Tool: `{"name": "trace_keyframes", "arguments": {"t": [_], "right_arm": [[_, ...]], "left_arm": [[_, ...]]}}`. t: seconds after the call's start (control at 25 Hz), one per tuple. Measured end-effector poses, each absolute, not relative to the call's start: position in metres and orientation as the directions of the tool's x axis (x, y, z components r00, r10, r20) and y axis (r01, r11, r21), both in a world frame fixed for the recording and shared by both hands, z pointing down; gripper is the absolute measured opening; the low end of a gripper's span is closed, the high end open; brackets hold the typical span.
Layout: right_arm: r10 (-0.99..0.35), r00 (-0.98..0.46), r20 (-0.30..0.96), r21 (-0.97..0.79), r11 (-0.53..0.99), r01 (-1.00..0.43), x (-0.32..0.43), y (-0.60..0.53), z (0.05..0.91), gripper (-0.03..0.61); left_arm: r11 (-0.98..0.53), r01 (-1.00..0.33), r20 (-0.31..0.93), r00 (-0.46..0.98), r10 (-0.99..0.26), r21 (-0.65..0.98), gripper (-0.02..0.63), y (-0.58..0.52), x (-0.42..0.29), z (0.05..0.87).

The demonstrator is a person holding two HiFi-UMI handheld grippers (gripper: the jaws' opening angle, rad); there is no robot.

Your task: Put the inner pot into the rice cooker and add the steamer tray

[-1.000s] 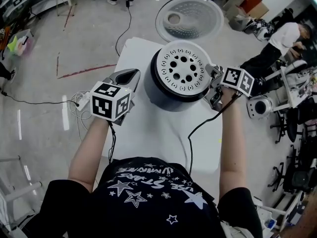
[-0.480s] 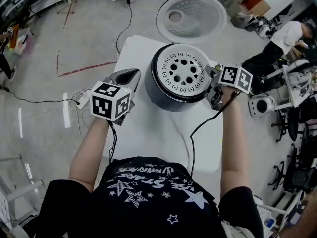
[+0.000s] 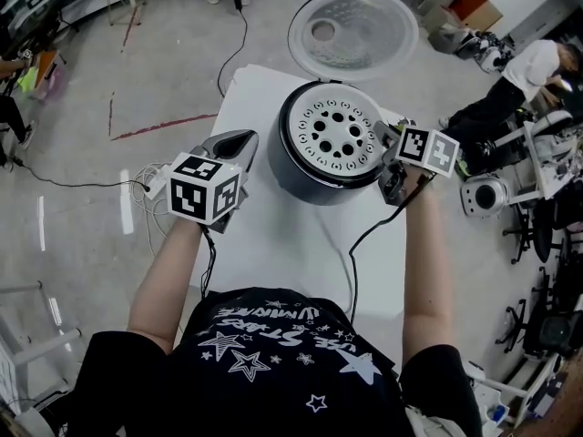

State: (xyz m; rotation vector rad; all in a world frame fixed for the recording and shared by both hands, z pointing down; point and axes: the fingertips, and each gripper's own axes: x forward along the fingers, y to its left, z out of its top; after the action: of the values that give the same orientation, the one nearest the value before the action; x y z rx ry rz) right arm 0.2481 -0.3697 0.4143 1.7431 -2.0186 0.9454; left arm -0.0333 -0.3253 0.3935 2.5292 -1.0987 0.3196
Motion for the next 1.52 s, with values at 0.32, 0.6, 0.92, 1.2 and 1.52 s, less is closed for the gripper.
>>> {"name": "trace_keyframes", "arguments": {"t": [0.32, 0.6, 0.92, 1.2, 1.52], "right_arm": [[-0.769, -0.185, 0.611, -0.197, 0.079, -0.977, 0.243, -0.357, 0.408, 0.26], [-0.837, -0.081, 0.542, -0.058, 0.059, -0.997, 0.237, -0.336, 0.382, 0.308], [-0.89, -0.028, 0.454, -0.045, 0.008, -0.999, 0.217, -0.287, 0.367, 0.297], [-0.934, 0.073, 0.349, 0.007, -0.075, -0.997, 0.201, -0.244, 0.359, 0.231], [-0.951, 0.158, 0.267, 0.015, -0.16, -0.987, 0.193, -0.208, 0.365, 0.029]], "left_arm": [[-0.64, -0.727, 0.353, 0.683, -0.64, 0.247, 0.012, -0.309, -0.022, 0.389], [-0.678, -0.69, 0.355, 0.718, -0.598, 0.253, 0.012, -0.292, -0.031, 0.387], [-0.734, -0.626, 0.353, 0.771, -0.53, 0.263, 0.012, -0.268, -0.038, 0.39], [-0.794, -0.566, 0.362, 0.804, -0.472, 0.222, 0.014, -0.257, -0.036, 0.398], [-0.813, -0.522, 0.379, 0.829, -0.411, 0.259, 0.014, -0.246, -0.03, 0.424]]}}
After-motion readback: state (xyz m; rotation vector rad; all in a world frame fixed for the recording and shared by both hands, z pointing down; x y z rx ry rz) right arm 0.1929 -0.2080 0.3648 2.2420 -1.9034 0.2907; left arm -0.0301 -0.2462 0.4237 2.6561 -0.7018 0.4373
